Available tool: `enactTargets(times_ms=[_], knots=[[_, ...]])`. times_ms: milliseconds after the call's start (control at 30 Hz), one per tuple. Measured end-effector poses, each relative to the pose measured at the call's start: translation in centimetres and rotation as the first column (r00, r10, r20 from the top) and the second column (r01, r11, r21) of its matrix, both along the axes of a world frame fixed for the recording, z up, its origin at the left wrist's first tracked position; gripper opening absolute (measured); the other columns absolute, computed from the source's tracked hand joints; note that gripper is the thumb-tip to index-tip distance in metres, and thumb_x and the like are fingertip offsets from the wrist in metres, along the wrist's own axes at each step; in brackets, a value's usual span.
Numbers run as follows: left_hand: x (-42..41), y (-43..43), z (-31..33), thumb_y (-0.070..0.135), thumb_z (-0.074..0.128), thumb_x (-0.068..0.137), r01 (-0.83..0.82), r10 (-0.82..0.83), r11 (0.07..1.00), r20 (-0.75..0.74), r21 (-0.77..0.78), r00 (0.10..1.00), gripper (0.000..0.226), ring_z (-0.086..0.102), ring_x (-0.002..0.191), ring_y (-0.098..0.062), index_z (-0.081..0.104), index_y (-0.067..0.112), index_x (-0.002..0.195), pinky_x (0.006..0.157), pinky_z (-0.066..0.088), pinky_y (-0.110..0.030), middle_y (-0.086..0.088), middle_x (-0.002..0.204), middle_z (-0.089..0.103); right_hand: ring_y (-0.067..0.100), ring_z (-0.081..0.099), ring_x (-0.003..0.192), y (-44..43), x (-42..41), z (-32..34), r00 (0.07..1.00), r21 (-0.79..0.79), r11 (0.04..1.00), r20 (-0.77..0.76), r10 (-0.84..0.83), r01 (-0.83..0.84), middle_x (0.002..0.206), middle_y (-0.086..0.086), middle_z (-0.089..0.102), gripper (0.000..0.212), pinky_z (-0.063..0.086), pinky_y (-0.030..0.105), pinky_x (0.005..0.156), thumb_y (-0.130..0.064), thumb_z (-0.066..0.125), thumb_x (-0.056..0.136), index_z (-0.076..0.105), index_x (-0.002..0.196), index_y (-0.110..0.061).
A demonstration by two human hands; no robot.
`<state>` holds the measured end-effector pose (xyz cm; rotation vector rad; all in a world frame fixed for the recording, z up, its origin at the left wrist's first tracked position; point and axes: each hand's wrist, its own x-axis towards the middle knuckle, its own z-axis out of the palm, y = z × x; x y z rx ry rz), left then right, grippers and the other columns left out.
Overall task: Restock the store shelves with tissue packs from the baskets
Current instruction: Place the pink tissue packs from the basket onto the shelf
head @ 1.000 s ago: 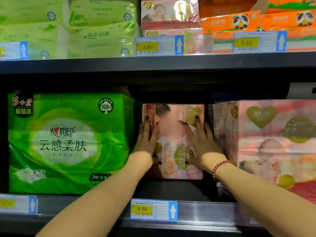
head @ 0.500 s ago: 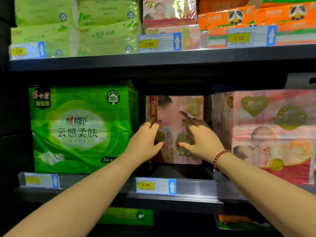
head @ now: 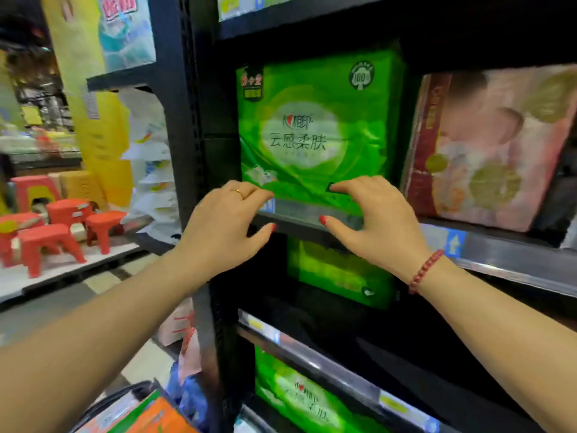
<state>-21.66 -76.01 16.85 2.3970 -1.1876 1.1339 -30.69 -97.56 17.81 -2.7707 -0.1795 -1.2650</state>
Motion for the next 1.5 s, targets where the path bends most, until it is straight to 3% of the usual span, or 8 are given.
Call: enactTargets(times_ms=[300,500,633,733,967,1100,1167,1500], knots=[[-3.3,19.0,-8.6,0.023,0.072,0.080,-0.365,0.368,0.929,-0.219,0.054,0.904,0.042,0.061,0.098,-0.037,0.065,0.003,0.117,0.077,0.050,-0.041,-0.018,0.105,0.067,0.030,0.052,0.114,16.5,5.3,-7.2,0.928,-0.012,0.951,-0.220,0.300,-0.310,0.118,0.004,0.063,0.049,0.041,0.044,0.094,-0.042,0.066,0.083,0.060,0.123,-0.016],[-7.3,33.4,-14.3,0.026,0.068,0.086,-0.568,0.544,0.821,-0.380,0.057,0.748,0.047,0.056,0.111,-0.038,0.059,0.004,0.126,0.089,0.047,-0.045,-0.019,0.117,0.064,0.035,0.056,0.105,29.9,5.6,-12.8,0.811,0.078,0.880,-0.357,0.463,-0.468,0.109,0.011,0.067,0.046,0.044,0.044,0.087,-0.036,0.074,0.078,0.065,0.115,-0.010],[-10.8,42.9,-17.9,0.027,0.070,0.083,-0.690,0.654,0.717,-0.439,0.099,0.616,0.047,0.057,0.110,-0.038,0.061,0.005,0.124,0.084,0.048,-0.044,-0.019,0.113,0.065,0.036,0.057,0.100,39.2,5.3,-16.4,0.714,0.095,0.814,-0.429,0.553,-0.573,0.104,0.012,0.067,0.043,0.047,0.044,0.083,-0.035,0.073,0.080,0.065,0.114,-0.010],[-13.2,48.9,-20.7,0.032,0.067,0.085,-0.748,0.703,0.646,-0.499,0.152,0.506,0.048,0.055,0.113,-0.036,0.059,0.008,0.127,0.089,0.048,-0.045,-0.017,0.115,0.064,0.039,0.056,0.101,45.4,5.1,-19.2,0.643,0.096,0.773,-0.495,0.584,-0.628,0.107,0.014,0.066,0.044,0.047,0.047,0.082,-0.036,0.073,0.080,0.064,0.113,-0.008],[-16.6,57.5,-27.5,0.035,0.060,0.089,-0.808,0.724,0.527,-0.636,0.263,0.265,0.051,0.048,0.123,-0.030,0.052,0.013,0.134,0.092,0.044,-0.040,-0.010,0.127,0.059,0.031,0.053,0.106,55.5,5.4,-25.7,0.497,0.155,0.714,-0.617,0.609,-0.683,0.112,0.010,0.065,0.045,0.042,0.040,0.088,-0.037,0.069,0.083,0.062,0.118,-0.010],[-17.1,59.4,-31.1,0.024,0.068,0.083,-0.827,0.699,0.505,-0.679,0.246,0.224,0.043,0.058,0.108,-0.036,0.062,0.005,0.122,0.080,0.048,-0.041,-0.016,0.111,0.066,0.027,0.052,0.111,59.2,6.5,-29.7,0.400,0.182,0.691,-0.702,0.590,-0.700,0.117,0.007,0.064,0.046,0.040,0.036,0.092,-0.040,0.066,0.084,0.060,0.121,-0.014],[-16.9,60.2,-32.8,0.029,0.063,0.086,-0.837,0.704,0.455,-0.698,0.303,0.130,0.043,0.054,0.112,-0.033,0.059,0.009,0.124,0.081,0.046,-0.039,-0.011,0.114,0.065,0.027,0.051,0.112,60.8,7.5,-31.8,0.357,0.183,0.686,-0.744,0.565,-0.704,0.118,0.007,0.063,0.045,0.040,0.036,0.092,-0.041,0.065,0.084,0.060,0.121,-0.016],[-14.4,63.4,-46.6,0.038,0.061,0.087,-0.853,0.506,0.327,-0.838,0.406,-0.205,0.046,0.049,0.117,-0.029,0.054,0.012,0.125,0.088,0.046,-0.040,-0.012,0.123,0.058,0.030,0.054,0.114,66.3,12.8,-47.4,0.067,0.339,0.768,-0.894,0.442,-0.543,0.123,0.010,0.061,0.052,0.044,0.037,0.092,-0.041,0.068,0.083,0.058,0.125,-0.013]])
